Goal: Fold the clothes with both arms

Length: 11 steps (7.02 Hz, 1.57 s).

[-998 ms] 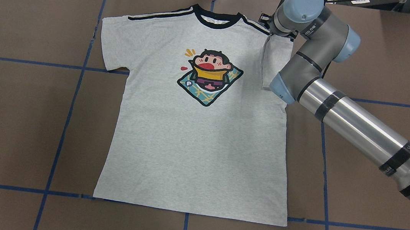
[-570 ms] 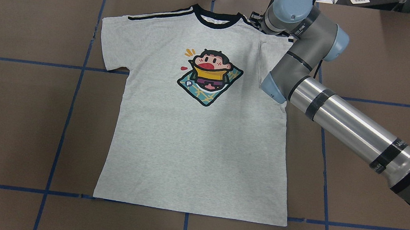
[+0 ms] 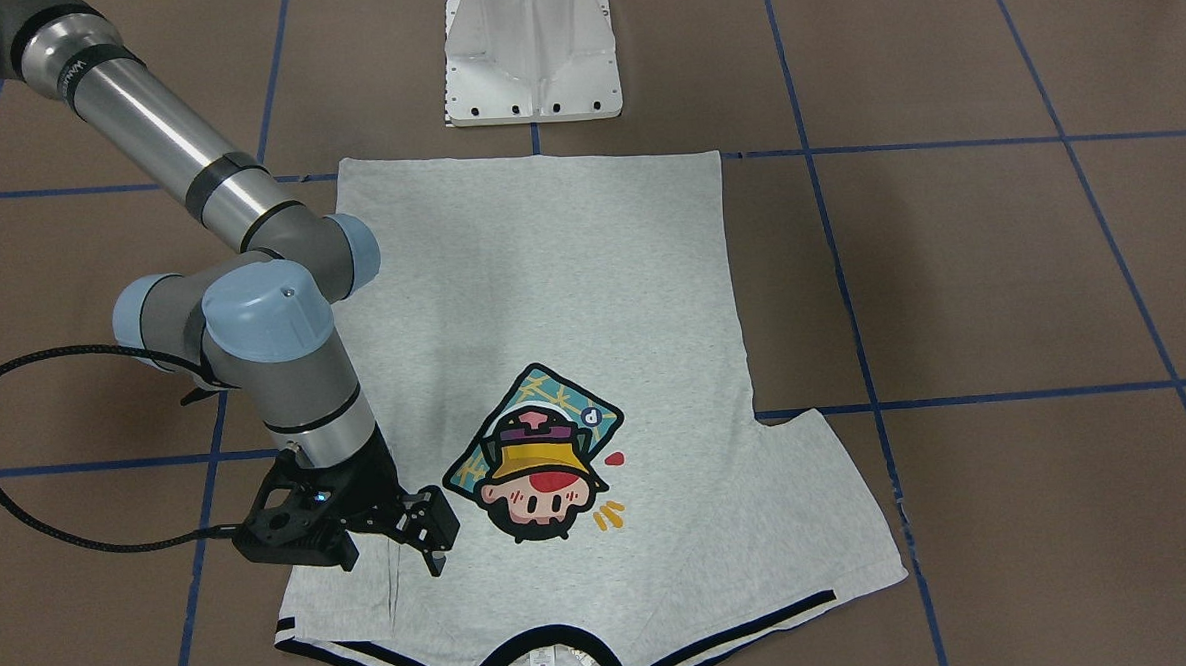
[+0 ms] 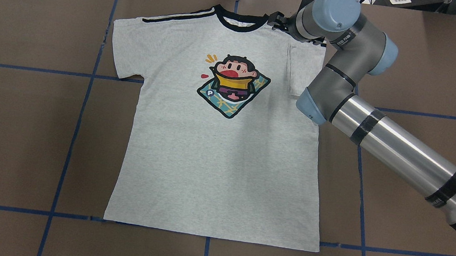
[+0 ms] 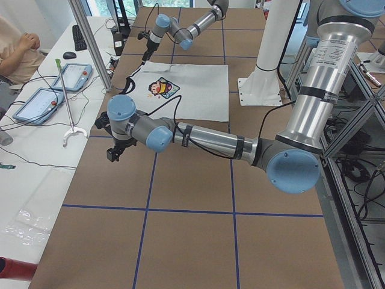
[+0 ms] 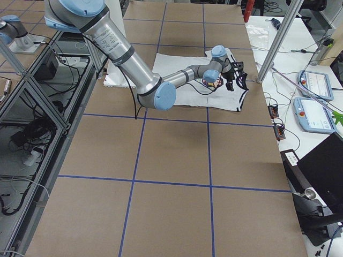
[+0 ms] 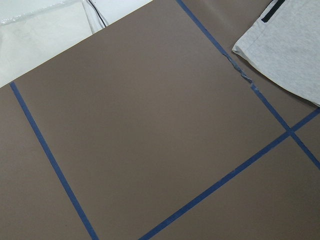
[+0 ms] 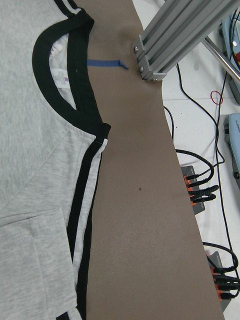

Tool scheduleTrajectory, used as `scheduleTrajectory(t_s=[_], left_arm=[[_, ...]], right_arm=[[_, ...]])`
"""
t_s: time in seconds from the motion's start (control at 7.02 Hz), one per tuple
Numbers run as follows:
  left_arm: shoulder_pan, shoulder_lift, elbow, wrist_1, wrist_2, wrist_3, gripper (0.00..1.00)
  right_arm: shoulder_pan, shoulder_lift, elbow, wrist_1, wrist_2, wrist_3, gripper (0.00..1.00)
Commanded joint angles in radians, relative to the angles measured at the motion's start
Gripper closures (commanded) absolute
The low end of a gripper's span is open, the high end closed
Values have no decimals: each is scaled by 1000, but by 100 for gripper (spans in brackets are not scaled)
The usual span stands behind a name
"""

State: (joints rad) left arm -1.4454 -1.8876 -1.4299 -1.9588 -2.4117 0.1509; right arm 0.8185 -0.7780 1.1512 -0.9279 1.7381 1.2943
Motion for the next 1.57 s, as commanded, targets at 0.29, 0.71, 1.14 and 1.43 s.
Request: scheduleTrajectory(t_s=[0.29,0.71,1.14,1.43], left_arm=[[247,-123,118,-343,124,-626,0],[442,-302,384,-568,355,-1057,2],[461,-453,644,-638,493,-1111,32],[482,-469,706,-683,505,-1111,41]], right_arm=[[10,-313,434,-5,78,8,0],[8,-403,548,9,89,8,0],[-1,-403,553,11,81,10,0],[-4,-405,552,11,80,10,0]])
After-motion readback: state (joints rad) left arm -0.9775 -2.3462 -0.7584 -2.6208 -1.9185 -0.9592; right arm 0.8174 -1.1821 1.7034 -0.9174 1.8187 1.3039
